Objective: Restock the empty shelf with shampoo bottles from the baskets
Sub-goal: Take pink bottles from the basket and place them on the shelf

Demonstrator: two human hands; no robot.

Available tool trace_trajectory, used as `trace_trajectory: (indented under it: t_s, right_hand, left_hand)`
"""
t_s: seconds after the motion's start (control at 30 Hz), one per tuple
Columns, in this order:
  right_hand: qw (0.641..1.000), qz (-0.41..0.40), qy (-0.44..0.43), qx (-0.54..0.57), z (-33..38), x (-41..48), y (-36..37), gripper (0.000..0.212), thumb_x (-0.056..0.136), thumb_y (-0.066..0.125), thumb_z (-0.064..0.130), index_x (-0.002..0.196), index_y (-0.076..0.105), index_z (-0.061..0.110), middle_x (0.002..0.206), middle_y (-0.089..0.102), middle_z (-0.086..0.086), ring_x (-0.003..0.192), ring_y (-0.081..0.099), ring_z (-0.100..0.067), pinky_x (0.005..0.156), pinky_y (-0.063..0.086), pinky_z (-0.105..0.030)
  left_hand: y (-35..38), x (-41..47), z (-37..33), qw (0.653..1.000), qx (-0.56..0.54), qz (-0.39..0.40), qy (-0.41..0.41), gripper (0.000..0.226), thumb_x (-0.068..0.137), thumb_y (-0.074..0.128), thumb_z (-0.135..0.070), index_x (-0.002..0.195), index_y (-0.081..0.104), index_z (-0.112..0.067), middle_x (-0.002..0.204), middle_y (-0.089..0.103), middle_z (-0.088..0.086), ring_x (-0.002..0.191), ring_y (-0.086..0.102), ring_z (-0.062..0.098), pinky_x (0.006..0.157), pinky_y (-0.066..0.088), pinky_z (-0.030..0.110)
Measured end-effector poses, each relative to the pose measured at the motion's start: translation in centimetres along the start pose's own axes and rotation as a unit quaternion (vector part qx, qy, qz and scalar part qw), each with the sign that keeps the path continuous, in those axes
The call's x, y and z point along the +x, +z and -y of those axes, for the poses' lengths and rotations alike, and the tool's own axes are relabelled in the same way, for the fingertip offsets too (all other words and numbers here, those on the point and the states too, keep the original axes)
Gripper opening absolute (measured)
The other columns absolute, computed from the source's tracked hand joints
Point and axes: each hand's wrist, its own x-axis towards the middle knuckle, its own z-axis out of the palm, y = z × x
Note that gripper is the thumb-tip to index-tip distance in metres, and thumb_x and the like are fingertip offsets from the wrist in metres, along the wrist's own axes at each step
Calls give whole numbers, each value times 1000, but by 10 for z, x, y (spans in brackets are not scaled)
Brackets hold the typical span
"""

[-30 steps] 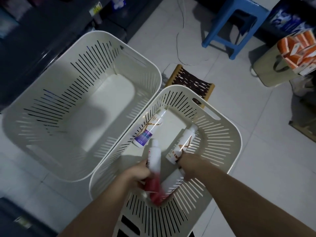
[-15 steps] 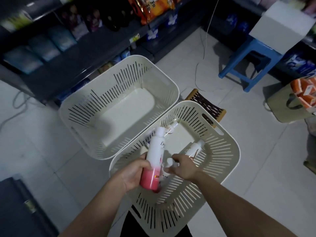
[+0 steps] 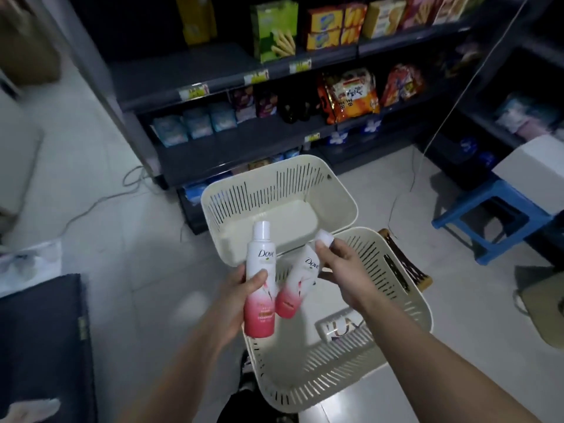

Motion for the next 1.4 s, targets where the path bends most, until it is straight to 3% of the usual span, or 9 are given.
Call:
trace_trajectory:
  t_s: [0.1,0.23,0.43,0.63,0.77,0.97,1.1,1.27,1.4]
  right_hand:
    - [998,30,-42,-30,22,-7,31,38,94,64,24,95,51,-11,82,49,-13,71,51,-22,66,46,-36]
    - [987,94,-104,-79,45,-23,83,36,91,69,25,69,43,14,69,39,-8,56,47,-16,64,44,-35]
    - [958,207,-152,-128,60,-51,180,34,89,71,25,82,48,0,67,40,-1,60,47,-16,60,42,-33]
    - [904,342,-195,-165,61,-104,286,26,89,72,23,74,51,17,61,45,9,45,43,-1,46,38,-14]
    - [876,411,-188,-167,51,-151,355,28,85,76,26,72,51,20,66,47,4,59,47,-12,57,48,-29]
    - [827,499,-186,-181,39,-236,443,29,70,80,44,66,59,25,69,54,3,71,57,-21,67,55,-48]
    - [785,554,-206,-185,30,-292,496,29,76,78,40,70,60,18,67,54,-1,70,54,-22,64,47,-41]
    - [740,618,-210,-159,21,-358,548,31,82,78,33,86,63,6,78,59,-12,72,56,-23,65,46,-41]
    - [709,651,-229,-145,20,-399,583,29,88,73,26,84,60,0,65,58,0,61,53,-14,60,45,-34]
  left_hand:
    - [-15,-23,-16,998,-17,-46,44,36,75,72,-12,110,61,-11,83,68,7,73,64,19,66,55,32]
    - [-41,-58,-37,990,-53,-97,82,26,89,57,-12,114,61,-14,94,72,8,78,69,18,65,55,29]
    - [-95,-129,-68,966,-112,-185,141,34,83,56,-32,108,59,-10,90,65,13,79,62,23,67,55,30]
    - [-161,-219,-81,921,-126,-297,217,38,82,60,-28,113,59,-6,85,73,7,74,70,19,70,57,32]
    - [-203,-285,-84,882,-146,-380,238,16,91,57,-10,106,63,-8,79,75,2,66,70,13,57,56,26]
    - [-257,-387,-81,830,-118,-468,278,17,90,60,-9,105,68,-12,88,73,5,72,68,15,64,55,30]
    - [-284,-446,-79,799,-87,-506,313,23,91,58,-4,113,63,-10,88,70,5,69,64,13,58,53,25]
    - [-311,-512,-76,760,-90,-547,340,30,80,73,-12,108,65,-20,97,69,14,86,60,31,83,46,54]
    - [-326,-554,-77,716,-102,-585,366,24,86,66,-7,108,65,-17,103,65,19,85,61,31,77,48,43]
